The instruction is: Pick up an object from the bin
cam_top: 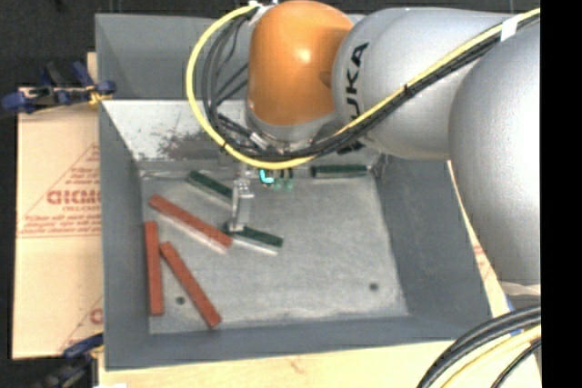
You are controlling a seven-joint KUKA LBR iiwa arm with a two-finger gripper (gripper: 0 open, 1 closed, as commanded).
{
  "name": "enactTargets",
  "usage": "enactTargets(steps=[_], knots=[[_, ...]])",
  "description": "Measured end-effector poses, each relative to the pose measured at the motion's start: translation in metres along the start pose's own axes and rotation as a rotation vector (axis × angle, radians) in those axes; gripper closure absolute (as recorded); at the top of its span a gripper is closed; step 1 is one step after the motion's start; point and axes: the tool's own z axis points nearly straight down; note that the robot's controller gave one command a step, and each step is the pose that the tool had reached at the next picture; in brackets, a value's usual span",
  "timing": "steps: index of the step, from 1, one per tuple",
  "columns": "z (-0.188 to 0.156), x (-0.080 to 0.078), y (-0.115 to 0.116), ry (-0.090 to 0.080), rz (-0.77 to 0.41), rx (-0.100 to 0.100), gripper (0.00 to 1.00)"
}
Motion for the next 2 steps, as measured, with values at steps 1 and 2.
enactTargets(steps=[1,2], knots=[[-0.005,-0.002,-0.001,-0.008,0.003,-0.001,0.00],[0.043,-0.010,-0.006,-0.014,-0.060,0.000,0.00]])
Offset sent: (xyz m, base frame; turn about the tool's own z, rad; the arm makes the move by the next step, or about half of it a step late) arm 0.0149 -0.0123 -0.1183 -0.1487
